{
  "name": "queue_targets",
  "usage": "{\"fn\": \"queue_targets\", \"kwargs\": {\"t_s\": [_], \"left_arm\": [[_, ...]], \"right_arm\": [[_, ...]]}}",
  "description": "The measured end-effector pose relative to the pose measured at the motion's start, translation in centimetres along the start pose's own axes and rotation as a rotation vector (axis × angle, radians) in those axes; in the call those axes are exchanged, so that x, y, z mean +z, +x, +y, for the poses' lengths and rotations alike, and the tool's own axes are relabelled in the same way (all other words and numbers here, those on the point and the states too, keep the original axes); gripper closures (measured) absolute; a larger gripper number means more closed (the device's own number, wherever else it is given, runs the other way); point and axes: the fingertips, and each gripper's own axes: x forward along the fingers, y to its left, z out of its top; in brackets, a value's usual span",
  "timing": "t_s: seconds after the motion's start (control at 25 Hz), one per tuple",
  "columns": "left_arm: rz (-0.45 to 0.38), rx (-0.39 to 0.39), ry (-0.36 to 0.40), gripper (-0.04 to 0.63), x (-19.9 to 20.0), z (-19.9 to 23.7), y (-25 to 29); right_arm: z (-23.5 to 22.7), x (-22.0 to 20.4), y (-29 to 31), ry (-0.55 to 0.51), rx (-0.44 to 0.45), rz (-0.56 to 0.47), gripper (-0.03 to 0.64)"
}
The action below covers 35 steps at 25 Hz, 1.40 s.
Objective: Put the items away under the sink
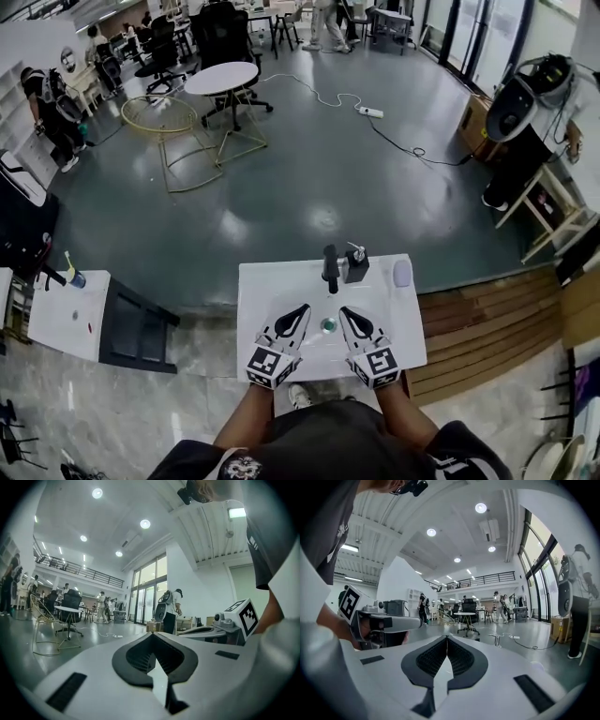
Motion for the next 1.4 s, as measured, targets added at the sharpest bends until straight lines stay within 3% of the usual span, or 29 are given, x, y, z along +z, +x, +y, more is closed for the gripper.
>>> {"fn": "queue_targets", "kwargs": {"t_s": [0.32, 0.84, 0.88, 0.96, 1.04, 1.4], "left_arm": [[0.027, -0.050, -0.009, 0.595, -1.3, 0.9, 1.9], [0.045, 0.028, -0.047, 0.595, -2.2, 1.8, 6.8], [0.049, 0.030, -0.047, 0.595, -2.4, 2.1, 6.9], [0.058, 0.032, -0.041, 0.595, -2.9, 2.7, 7.2], [0.065, 0.036, -0.042, 0.595, -3.2, 3.2, 7.5], [0.084, 0.057, -0.067, 0.595, -4.8, 4.7, 8.7]], "right_arm": [[-2.5, -0.5, 0.1, 0.023, -0.092, 0.006, 0.592], [-8.7, -1.8, 2.2, 0.056, -0.148, 0.017, 0.587], [-9.0, -2.1, 2.6, 0.063, -0.157, 0.024, 0.573], [-9.8, -2.8, 3.6, 0.077, -0.180, 0.042, 0.442], [-11.0, -3.6, 4.4, 0.090, -0.215, 0.059, 0.379], [-14.5, -8.5, 7.3, 0.103, -0.292, 0.179, 0.268]]}}
